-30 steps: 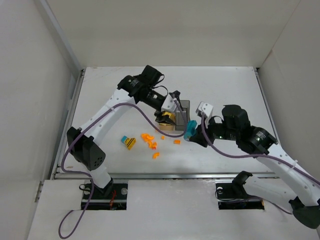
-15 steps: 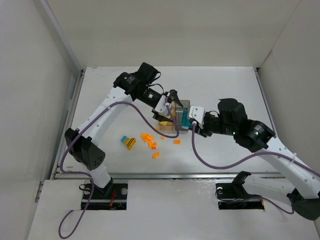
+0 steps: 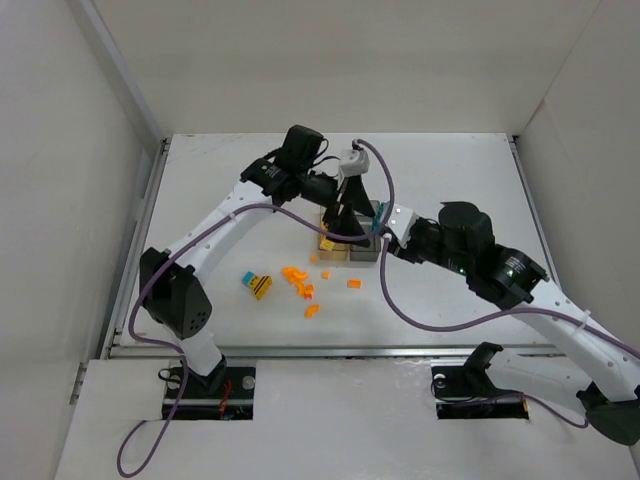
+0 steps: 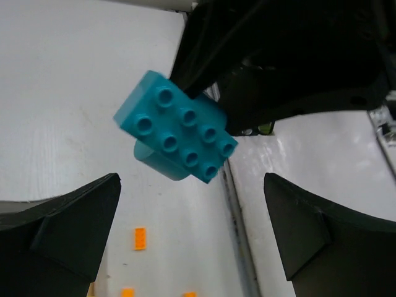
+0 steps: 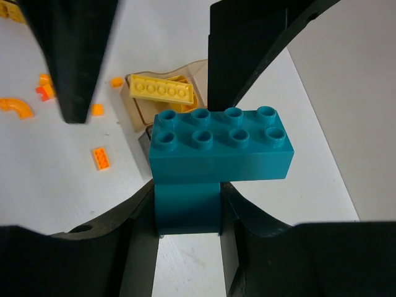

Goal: Sort the legos into containers by color

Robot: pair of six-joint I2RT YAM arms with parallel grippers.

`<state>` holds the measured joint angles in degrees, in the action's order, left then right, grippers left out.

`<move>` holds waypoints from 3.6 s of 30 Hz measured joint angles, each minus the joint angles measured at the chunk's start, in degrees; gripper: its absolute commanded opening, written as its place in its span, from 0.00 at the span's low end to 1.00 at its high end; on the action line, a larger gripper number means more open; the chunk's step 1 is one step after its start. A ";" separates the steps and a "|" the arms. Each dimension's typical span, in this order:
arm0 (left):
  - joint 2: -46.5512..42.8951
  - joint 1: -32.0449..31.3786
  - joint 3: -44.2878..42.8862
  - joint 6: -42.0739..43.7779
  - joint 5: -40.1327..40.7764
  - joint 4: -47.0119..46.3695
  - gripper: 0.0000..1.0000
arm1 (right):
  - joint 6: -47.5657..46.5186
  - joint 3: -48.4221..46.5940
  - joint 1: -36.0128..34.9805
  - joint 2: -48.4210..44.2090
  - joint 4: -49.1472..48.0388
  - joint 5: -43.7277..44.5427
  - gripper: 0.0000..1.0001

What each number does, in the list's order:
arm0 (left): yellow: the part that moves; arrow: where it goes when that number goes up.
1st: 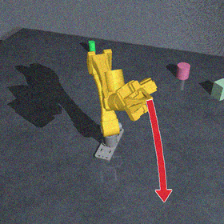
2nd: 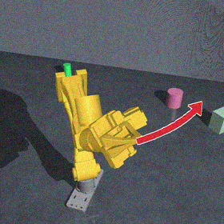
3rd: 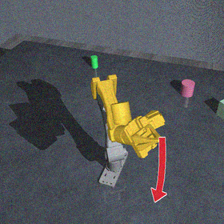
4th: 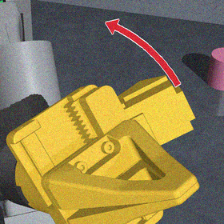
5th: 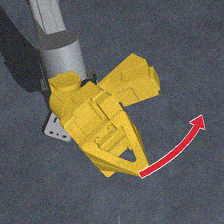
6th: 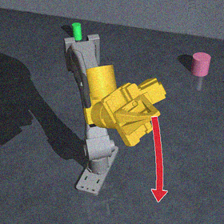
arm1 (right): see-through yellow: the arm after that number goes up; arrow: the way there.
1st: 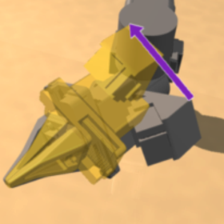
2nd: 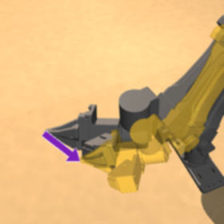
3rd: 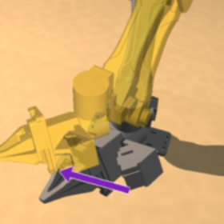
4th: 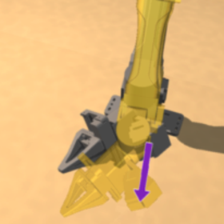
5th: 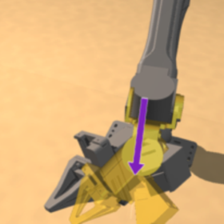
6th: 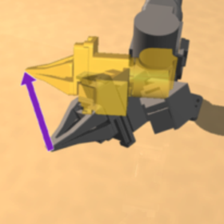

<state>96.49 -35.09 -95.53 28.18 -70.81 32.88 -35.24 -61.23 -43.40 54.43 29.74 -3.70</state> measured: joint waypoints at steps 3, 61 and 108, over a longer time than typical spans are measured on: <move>0.63 0.13 2.60 -16.63 2.03 -9.75 1.00 | 0.94 1.51 -0.11 -0.61 -1.05 0.61 0.00; 0.90 -1.25 3.65 -42.42 13.46 -24.17 0.00 | 19.04 2.14 -0.37 2.60 -6.84 6.54 0.00; 2.14 4.35 3.19 -37.97 56.04 -10.88 0.00 | 47.52 -8.70 16.37 43.58 -16.70 0.68 0.73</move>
<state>98.63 -30.74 -92.33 -9.78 -14.76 22.00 12.27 -69.93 -27.03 98.02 13.04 -3.03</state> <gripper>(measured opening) 0.344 0.653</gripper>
